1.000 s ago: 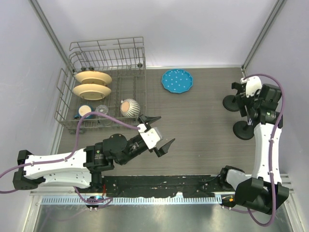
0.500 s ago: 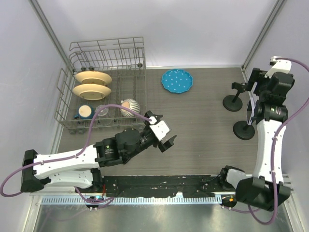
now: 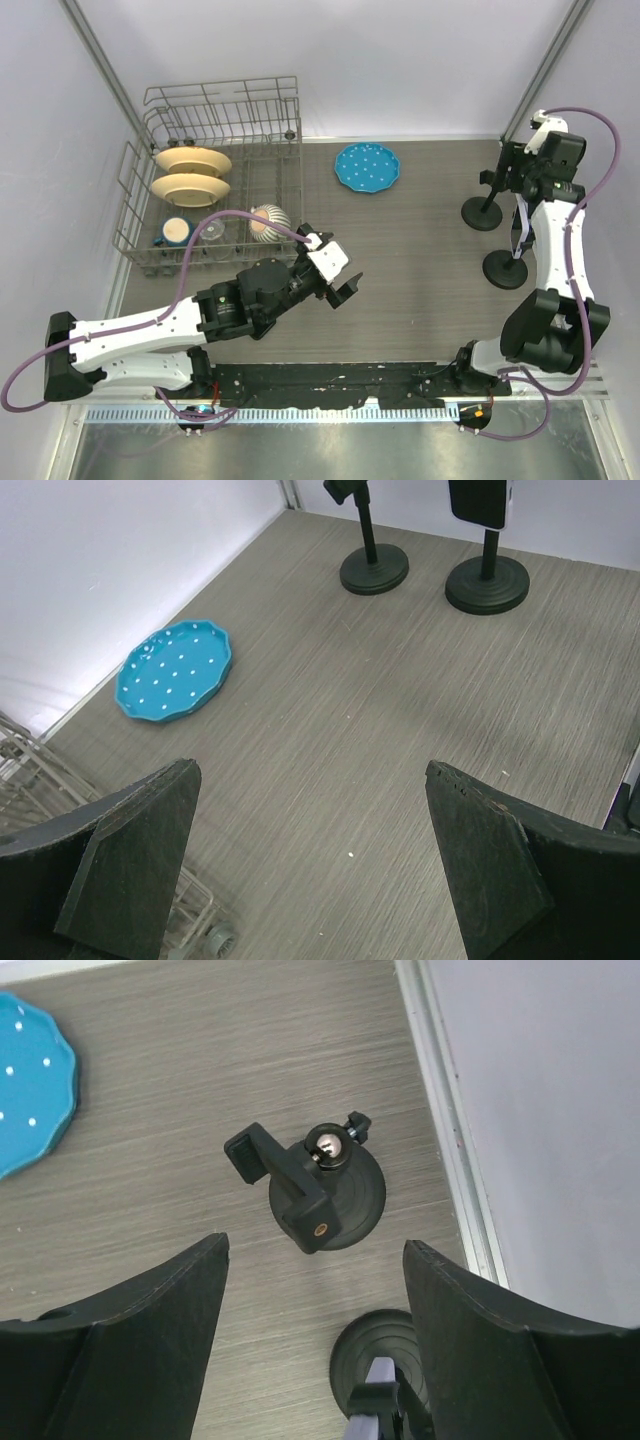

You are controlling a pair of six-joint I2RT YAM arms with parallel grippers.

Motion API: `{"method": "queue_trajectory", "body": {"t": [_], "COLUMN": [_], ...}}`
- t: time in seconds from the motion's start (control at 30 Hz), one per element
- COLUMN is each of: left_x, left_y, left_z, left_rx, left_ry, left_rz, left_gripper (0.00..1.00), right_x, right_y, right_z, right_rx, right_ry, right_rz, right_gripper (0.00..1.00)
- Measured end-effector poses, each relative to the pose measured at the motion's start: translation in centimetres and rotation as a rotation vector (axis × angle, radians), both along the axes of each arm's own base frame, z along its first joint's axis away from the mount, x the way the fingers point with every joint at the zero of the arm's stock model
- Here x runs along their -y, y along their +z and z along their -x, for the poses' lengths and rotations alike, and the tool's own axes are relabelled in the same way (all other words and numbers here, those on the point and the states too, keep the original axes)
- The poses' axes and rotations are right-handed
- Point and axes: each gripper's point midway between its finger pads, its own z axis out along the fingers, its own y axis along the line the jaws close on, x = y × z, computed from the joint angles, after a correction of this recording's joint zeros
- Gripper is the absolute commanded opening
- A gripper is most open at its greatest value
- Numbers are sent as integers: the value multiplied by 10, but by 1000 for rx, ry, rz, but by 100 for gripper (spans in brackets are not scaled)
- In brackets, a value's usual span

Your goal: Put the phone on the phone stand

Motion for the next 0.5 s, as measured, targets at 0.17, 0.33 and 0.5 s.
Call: {"method": "queue_trajectory", "body": {"t": [0.17, 0.33, 0.5], "left_x": [0, 0, 0], "left_y": [0, 0, 0], "left_z": [0, 0, 0], "left_rx": [-1, -1, 0], "left_ry": [0, -3, -3], "left_rz": [-1, -1, -2], "left_gripper": [100, 100, 100], "right_x": [1, -4, -3], "right_y": [-21, -36, -46], "right_z": [-15, -28, -27], "right_rx": [-62, -109, -154], "right_ry": [65, 134, 158], "right_rz": [14, -4, 15], "right_gripper": [61, 57, 49]}}
